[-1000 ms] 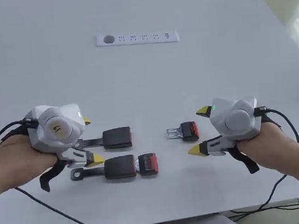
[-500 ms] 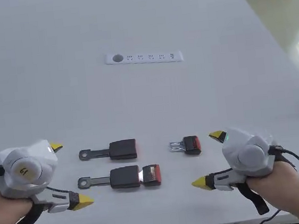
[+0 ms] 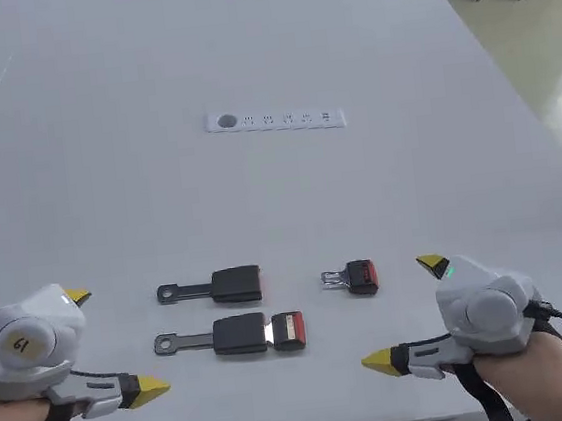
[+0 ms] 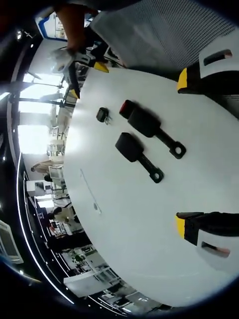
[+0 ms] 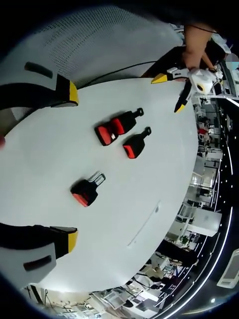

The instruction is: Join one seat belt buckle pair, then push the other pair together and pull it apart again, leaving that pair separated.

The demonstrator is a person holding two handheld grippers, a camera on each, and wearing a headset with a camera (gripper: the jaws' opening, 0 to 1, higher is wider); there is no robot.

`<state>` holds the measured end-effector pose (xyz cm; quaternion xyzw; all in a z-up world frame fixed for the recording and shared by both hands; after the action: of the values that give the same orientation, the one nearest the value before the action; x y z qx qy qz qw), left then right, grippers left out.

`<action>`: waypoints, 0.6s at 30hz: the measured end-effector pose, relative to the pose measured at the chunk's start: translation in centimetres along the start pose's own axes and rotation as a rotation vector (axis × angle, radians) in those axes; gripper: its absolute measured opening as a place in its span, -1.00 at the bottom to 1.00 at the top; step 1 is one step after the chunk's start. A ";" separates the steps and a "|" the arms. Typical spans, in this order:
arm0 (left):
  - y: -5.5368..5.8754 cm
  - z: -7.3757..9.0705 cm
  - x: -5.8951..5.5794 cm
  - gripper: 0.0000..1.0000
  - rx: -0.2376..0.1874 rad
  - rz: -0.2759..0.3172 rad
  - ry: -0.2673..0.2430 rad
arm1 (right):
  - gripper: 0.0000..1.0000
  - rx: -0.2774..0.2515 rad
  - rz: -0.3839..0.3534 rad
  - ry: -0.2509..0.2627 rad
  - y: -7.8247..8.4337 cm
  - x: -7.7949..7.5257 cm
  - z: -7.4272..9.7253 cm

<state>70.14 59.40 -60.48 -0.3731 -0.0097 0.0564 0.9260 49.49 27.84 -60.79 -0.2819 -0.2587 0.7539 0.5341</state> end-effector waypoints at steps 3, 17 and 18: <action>-0.1 0.4 -0.4 1.00 -0.012 -0.010 0.002 | 0.99 -0.004 -0.016 0.001 0.0 0.2 0.0; -0.2 1.0 -0.8 1.00 -0.013 -0.019 -0.007 | 0.99 -0.025 -0.022 0.000 -0.4 0.4 0.7; -0.2 1.1 -0.9 1.00 -0.015 -0.020 -0.009 | 0.99 -0.026 -0.021 -0.002 -0.4 0.5 0.7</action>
<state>69.21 59.95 -59.52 -0.3797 -0.0179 0.0487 0.9236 49.12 28.39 -60.06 -0.2854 -0.2719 0.7452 0.5378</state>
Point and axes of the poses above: the centre of the closed fingertips' face, and the gripper's own axes: z roughly backward along the fingers, x roughly to its left, y roughly out of its underside, the point moved 7 cm from there along z, roughly backward along the fingers, and after that the axes turned 2 degrees about y, right-handed, at the moved point
